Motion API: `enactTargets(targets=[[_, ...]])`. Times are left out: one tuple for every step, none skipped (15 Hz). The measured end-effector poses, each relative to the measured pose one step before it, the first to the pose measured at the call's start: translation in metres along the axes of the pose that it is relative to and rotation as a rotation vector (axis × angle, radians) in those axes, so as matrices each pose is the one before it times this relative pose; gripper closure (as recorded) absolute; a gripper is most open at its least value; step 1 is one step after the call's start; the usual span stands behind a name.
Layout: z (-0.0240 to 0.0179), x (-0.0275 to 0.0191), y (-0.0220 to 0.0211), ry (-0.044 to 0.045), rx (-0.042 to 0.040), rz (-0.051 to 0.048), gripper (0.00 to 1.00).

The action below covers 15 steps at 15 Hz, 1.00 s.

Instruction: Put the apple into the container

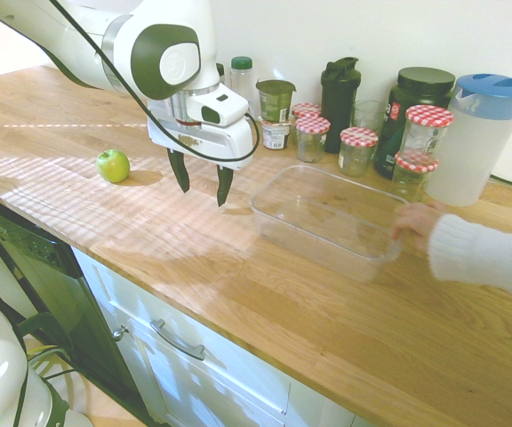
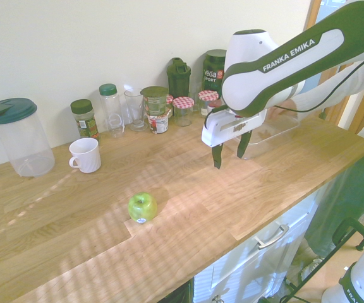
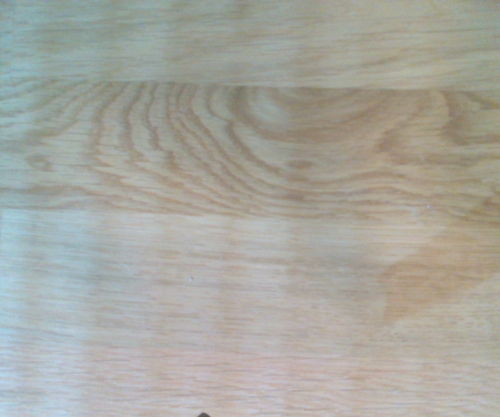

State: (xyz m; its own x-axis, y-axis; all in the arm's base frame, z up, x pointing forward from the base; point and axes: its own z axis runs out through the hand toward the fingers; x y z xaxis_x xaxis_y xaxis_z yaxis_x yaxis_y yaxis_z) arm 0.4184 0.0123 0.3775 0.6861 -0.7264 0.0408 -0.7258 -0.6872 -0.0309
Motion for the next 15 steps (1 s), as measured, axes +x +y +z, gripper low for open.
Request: enactTargets(targets=[[0.00070,0.00006,-0.00011,-0.00176,-0.00168,-0.00011,0.00],[-0.00045,0.00019,-0.00138,0.00054,0.00032,-0.00195,0.00],[-0.00539,-0.00053,-0.00510,0.00515,0.00987,-0.00515,0.00],[-0.01076,-0.00328,-0.01027,0.00087,0.01772,-0.01046,0.00],[-0.01410,-0.00978,-0.01541,-0.00022,0.01949,-0.02604,0.00],[-0.01341,-0.01491,-0.01857,0.00263,0.01480,-0.04188,0.00],[-0.01101,-0.01994,-0.02162,0.00614,0.00911,-0.04779,0.00],[-0.00744,-0.02336,-0.02384,0.00682,0.00696,-0.04303,0.00],[-0.00387,-0.02179,-0.02196,0.00568,0.00469,-0.03856,0.00],[-0.00116,-0.02126,-0.02189,0.00158,0.00297,-0.03737,0.00],[0.00200,-0.01747,-0.01923,-0.00156,-0.00063,-0.03445,0.00],[0.00453,-0.01217,-0.01642,-0.00740,-0.00332,-0.02560,0.00],[0.00649,-0.00755,-0.01343,-0.00617,-0.00890,-0.03091,0.00],[0.00825,-0.00519,-0.01266,-0.00083,-0.01216,-0.03260,0.00],[0.00999,-0.00234,-0.01097,0.00397,-0.01402,-0.02748,0.00]])
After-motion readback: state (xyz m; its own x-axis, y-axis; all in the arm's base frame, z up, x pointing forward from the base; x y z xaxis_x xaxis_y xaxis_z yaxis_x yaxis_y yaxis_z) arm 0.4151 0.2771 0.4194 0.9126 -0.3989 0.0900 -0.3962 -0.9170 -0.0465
